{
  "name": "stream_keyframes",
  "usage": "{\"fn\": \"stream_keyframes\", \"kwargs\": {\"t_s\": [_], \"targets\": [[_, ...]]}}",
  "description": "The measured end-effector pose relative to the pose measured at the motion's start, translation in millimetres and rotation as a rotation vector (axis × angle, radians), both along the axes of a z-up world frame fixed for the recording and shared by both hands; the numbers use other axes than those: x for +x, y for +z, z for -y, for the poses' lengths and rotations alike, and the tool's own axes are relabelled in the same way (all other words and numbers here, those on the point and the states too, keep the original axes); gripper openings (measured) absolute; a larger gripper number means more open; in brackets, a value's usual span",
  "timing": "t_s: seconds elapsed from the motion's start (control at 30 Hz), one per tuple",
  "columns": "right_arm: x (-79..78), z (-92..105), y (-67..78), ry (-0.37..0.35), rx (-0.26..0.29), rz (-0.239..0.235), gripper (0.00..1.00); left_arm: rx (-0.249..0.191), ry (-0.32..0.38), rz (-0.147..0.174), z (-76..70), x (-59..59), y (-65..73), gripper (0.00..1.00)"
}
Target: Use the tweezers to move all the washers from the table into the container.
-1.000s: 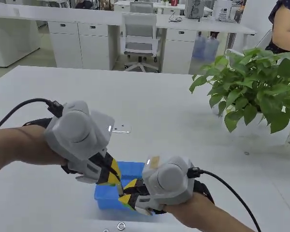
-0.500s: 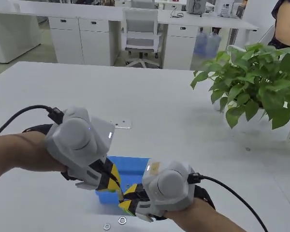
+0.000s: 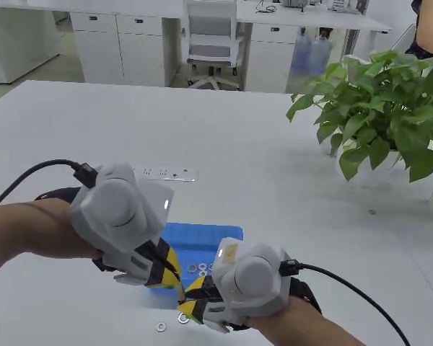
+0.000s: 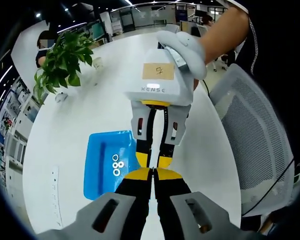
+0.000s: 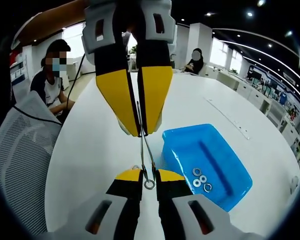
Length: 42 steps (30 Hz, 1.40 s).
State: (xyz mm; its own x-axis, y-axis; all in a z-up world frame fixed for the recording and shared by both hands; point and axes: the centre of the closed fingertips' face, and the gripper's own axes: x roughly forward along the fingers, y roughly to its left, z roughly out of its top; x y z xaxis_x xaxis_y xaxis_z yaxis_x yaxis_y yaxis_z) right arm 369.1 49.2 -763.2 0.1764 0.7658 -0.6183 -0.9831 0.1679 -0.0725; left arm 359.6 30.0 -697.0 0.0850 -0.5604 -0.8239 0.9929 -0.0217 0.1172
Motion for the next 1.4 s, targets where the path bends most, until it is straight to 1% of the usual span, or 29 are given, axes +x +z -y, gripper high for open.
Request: {"fn": "stream_keyframes", "kwargs": {"t_s": [0.5,0.7,0.8,1.17,1.23,1.4], "targets": [[-6.5,-0.9,-17.3,0.0,-0.004,-0.039,0.13,0.003,0.001,-0.036,-0.6,-4.8,-16.8,0.06],[-6.6,-0.5,-23.0,-0.002,-0.004,-0.049,0.13,0.004,0.002,-0.048,-0.8,-4.5,-22.2,0.06],[-5.5,-0.5,-24.4,-0.003,-0.003,-0.054,0.13,-0.008,0.005,-0.05,0.5,-3.1,-21.4,0.06],[-3.4,-2.9,-23.4,-0.002,0.007,-0.055,0.13,-0.02,0.011,-0.054,0.6,-0.9,-20.0,0.06],[-3.6,-3.2,-24.3,0.0,0.003,-0.054,0.13,-0.012,0.01,-0.055,-0.2,-0.6,-21.9,0.06],[-3.2,-3.5,-25.0,-0.001,0.003,-0.055,0.13,-0.018,0.012,-0.057,-0.3,1.2,-22.0,0.06]]}}
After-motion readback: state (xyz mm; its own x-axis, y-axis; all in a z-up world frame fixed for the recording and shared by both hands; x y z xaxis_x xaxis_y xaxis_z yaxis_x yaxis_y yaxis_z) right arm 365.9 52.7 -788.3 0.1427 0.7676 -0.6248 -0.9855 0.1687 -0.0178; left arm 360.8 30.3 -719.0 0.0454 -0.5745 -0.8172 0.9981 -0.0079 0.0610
